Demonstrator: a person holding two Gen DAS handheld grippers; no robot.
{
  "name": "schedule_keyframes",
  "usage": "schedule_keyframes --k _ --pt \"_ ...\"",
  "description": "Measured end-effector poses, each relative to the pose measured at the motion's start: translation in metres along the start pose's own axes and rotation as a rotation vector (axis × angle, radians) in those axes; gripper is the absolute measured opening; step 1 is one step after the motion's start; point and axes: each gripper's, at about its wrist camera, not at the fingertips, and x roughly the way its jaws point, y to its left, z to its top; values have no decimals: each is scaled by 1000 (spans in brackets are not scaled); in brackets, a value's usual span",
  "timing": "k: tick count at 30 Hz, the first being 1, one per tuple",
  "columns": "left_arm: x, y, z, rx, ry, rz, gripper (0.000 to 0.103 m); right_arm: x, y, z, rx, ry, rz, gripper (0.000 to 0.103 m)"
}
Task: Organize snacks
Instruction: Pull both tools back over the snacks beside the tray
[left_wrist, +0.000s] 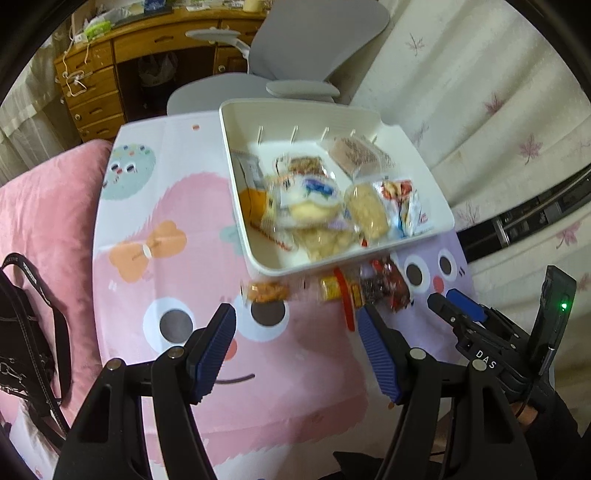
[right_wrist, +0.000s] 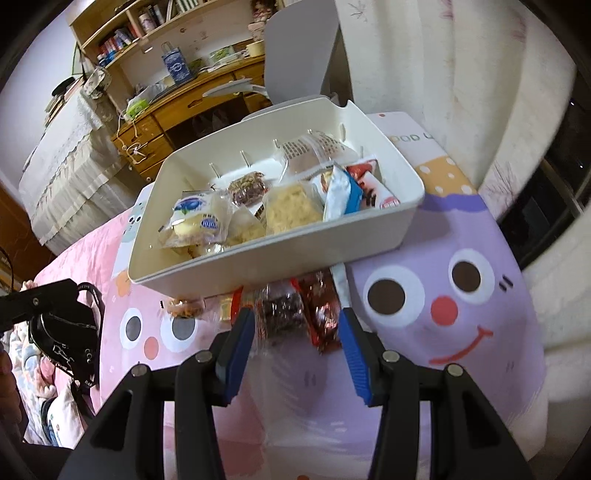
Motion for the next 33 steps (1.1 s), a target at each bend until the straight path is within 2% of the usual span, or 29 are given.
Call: schedule_keyframes --k 4,12,17,22,33 --pt "13 3 -9 2 46 -16 67 1 2 -16 9 -12 -32 53" --pt "37 -2 -20 14 128 -46 69 7 -5 -36 32 -16 -112 53" --pt "52 -10 -21 12 165 -51 76 10 -14 -44 22 -28 -149 53" --pt "69 -17 -21 -3 198 -39 79 19 -19 -48 -36 -27 -203 54" --pt "103 -50 -11 -25 246 -8 79 40 -31 -44 -176 -28 -169 59"
